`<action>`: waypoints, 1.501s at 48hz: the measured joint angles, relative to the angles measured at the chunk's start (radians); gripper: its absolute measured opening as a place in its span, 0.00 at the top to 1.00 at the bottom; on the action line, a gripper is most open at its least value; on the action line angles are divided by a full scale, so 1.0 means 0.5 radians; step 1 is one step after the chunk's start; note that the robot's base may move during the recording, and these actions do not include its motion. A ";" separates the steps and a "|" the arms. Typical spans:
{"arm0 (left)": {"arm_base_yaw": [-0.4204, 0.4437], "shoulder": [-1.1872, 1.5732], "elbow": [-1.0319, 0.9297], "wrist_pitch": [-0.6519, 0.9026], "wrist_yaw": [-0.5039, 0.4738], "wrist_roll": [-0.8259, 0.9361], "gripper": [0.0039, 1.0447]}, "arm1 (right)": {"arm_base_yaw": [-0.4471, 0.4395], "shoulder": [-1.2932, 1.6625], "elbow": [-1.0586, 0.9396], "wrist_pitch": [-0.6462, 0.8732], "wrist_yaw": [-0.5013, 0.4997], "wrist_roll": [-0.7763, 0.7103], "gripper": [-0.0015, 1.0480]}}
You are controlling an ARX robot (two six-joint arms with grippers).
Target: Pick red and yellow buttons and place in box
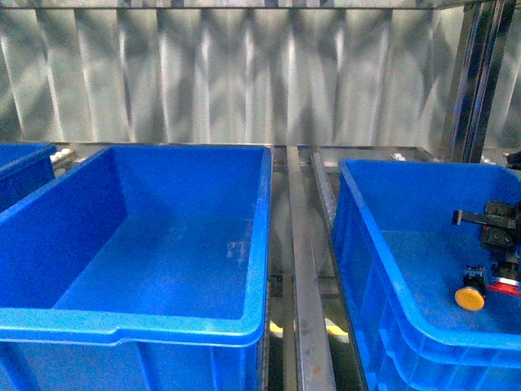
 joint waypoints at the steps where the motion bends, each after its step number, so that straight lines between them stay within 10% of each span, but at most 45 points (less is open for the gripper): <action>1: 0.000 0.000 0.000 0.000 0.000 0.000 0.07 | -0.007 0.045 0.043 -0.020 -0.002 -0.008 0.75; 22: 0.000 0.000 0.000 0.000 0.001 0.000 0.07 | -0.088 0.655 0.573 -0.226 -0.050 -0.187 0.72; 45: 0.000 0.000 0.000 0.000 0.000 0.000 0.07 | -0.134 0.462 0.204 0.141 -0.107 -0.127 0.06; 72: 0.000 0.000 0.000 0.000 0.001 0.000 0.07 | 0.049 -0.986 -1.054 0.577 0.000 0.301 0.06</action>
